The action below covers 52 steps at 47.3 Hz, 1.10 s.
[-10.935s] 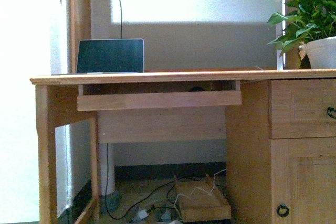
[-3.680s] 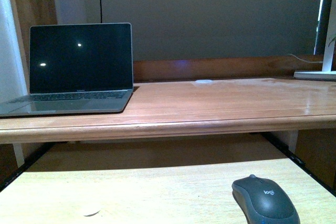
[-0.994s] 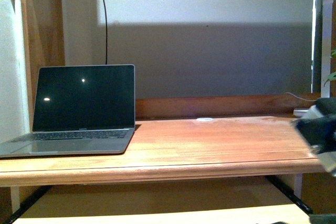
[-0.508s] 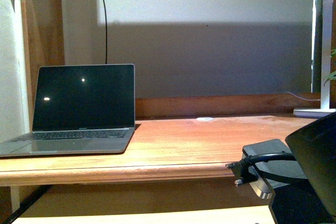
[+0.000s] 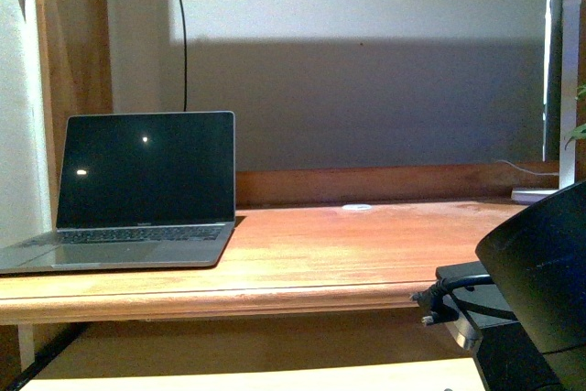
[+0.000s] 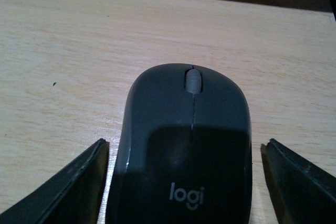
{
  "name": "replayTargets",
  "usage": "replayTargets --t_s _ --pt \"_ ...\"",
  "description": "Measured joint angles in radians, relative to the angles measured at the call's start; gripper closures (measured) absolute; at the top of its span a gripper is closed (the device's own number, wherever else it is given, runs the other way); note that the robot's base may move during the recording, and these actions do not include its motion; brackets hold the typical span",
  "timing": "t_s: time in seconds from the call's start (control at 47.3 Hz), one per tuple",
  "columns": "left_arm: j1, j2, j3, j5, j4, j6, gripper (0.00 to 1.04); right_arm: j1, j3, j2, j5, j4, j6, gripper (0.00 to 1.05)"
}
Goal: Place mouse
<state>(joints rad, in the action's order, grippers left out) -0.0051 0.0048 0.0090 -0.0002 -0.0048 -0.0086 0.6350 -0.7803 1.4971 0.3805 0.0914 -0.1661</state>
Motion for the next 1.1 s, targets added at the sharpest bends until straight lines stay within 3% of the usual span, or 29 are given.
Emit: replayTargets --t_s 0.212,0.465,0.635,0.846,1.1 --pt "0.0 0.0 0.0 0.0 0.0 0.0 0.08 -0.014 -0.001 -0.003 -0.002 0.006 -0.019 0.49" --pt "0.0 0.0 0.0 0.0 0.0 0.0 0.08 -0.014 -0.028 -0.113 0.014 -0.039 -0.018 0.5" --pt "0.0 0.0 0.0 0.0 0.0 0.0 0.08 -0.005 -0.158 -0.159 0.018 -0.093 -0.018 0.5" --pt "0.0 0.0 0.0 0.0 0.0 0.0 0.08 0.038 -0.505 0.065 0.005 -0.176 -0.026 0.5" --pt "0.0 0.0 0.0 0.0 0.0 0.0 0.08 0.04 -0.855 0.358 0.068 -0.266 -0.025 0.5"
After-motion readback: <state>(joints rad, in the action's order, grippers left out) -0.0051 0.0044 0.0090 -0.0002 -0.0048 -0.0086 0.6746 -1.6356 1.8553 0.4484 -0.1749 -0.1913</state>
